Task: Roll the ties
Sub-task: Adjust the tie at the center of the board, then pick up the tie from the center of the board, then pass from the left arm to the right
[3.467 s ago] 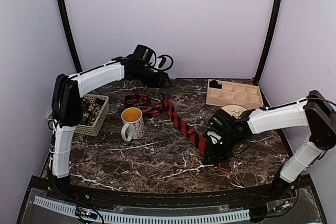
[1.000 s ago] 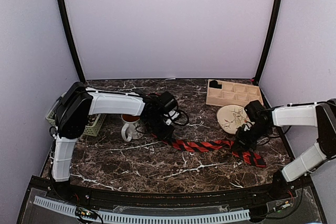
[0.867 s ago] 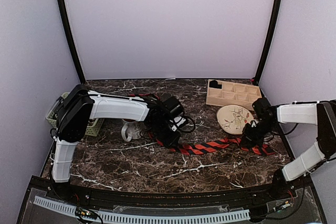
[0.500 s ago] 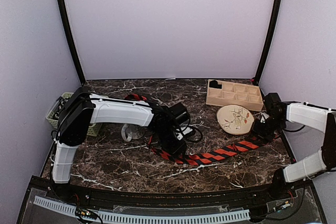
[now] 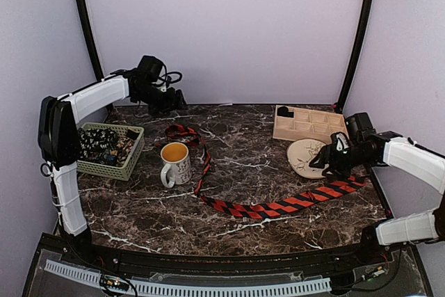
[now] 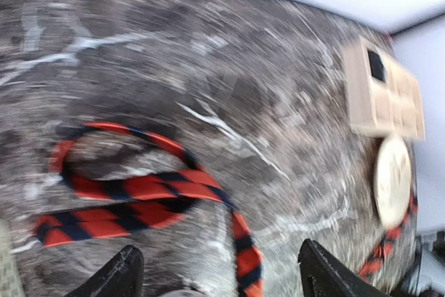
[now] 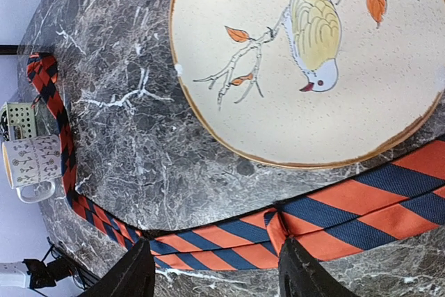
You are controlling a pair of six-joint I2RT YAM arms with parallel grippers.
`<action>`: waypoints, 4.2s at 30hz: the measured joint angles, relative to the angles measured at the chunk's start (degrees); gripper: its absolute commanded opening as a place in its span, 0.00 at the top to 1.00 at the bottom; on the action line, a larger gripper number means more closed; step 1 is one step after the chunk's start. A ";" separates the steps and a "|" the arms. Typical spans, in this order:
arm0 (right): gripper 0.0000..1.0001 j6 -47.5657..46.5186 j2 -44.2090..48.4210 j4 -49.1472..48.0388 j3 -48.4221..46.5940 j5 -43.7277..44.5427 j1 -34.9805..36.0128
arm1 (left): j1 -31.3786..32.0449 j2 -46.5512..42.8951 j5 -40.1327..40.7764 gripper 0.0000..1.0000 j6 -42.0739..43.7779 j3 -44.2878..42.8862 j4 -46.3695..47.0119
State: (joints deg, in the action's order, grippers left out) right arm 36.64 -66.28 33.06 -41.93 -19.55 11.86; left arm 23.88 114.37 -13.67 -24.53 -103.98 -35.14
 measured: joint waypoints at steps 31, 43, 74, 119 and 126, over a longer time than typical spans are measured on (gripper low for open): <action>0.43 0.66 -6.29 -1.79 -4.66 -1.29 1.18 | -3.21 6.14 20.68 0.30 -39.69 10.67 -7.74; 0.44 -0.24 -6.91 -1.07 -6.58 -1.33 1.18 | -5.05 11.47 23.17 1.00 -39.28 7.34 -1.27; 0.47 0.57 -4.20 -0.70 -6.80 -2.10 1.22 | -5.35 7.50 28.39 0.49 -36.87 4.52 -1.95; 0.49 1.66 3.85 -3.56 -6.03 -4.81 1.22 | -4.81 -9.20 16.13 1.00 0.00 -24.63 18.45; 0.44 3.17 8.15 -7.72 -6.43 -7.54 1.25 | 4.79 -8.24 -2.03 1.00 5.49 -26.16 26.86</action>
State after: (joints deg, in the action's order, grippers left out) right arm 39.81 -58.13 25.34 -48.36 -27.09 13.10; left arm 28.67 106.13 -15.70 -19.05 -130.15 -8.27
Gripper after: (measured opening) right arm 0.532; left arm 0.028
